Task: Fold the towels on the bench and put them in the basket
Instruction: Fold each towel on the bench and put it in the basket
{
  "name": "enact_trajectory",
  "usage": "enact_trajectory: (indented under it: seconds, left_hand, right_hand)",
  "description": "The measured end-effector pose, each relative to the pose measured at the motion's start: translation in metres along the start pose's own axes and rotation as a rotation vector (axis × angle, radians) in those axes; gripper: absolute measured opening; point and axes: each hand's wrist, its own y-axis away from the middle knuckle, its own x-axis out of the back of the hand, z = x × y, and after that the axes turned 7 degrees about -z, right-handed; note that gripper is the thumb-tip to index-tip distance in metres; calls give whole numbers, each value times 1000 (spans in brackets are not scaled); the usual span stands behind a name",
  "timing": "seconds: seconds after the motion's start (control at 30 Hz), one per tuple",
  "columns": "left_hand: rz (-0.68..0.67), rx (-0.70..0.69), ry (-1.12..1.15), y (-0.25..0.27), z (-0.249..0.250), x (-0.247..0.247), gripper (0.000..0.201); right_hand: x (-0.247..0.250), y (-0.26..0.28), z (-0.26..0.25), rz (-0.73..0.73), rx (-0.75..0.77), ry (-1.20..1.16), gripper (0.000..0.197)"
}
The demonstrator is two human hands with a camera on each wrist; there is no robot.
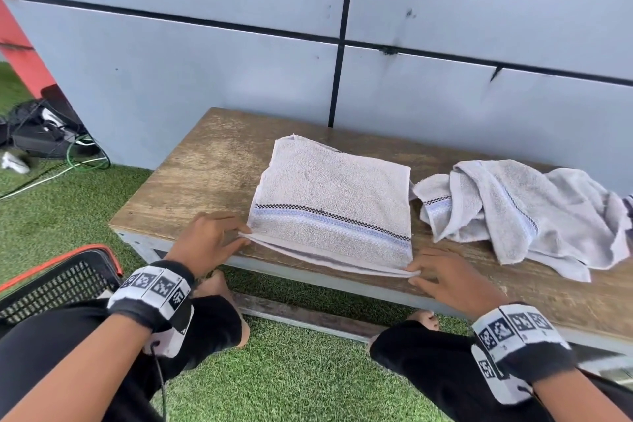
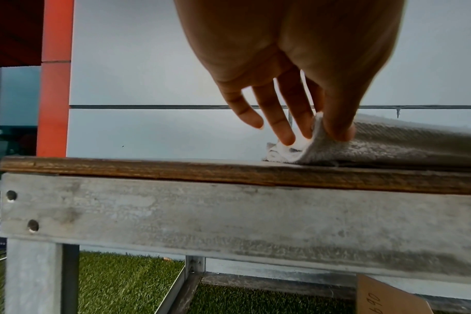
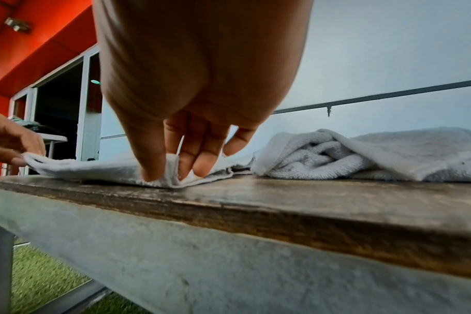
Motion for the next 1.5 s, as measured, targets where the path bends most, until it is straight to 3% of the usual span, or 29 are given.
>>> enact_trajectory:
  seconds: [0.27,0.43,0.63,0.8,0.97,1.1,1.23,1.5]
  left_hand:
    - [3,111,48,-3,0,2,20]
    - [40,109,126,-8,17,14,20]
    - [194,34,229,-31,50,68,32]
    - [415,-83,235,-51,91,137,23]
    - [473,-165,265,-53,128,190,12]
    - [407,-173,422,-45,148,207,14]
    - [272,-177,552,-42,157,212,6]
    - [63,-48,337,-74,110,160,9]
  right_hand:
    - [9,1,-3,126,-44,-18,20]
    - [26,7,-8,210,-65,-49,21]
    - [92,24,-31,485,-18,-122,19]
    - [163,46,-59,716,-10,-135,20]
    - [208,66,-73,823,25,-176,28]
    - [225,82,-77,824,52,-307,34]
    - [226,94,-76,784,74,-409,28]
    - [187,56,-34,555,-103,-322,27]
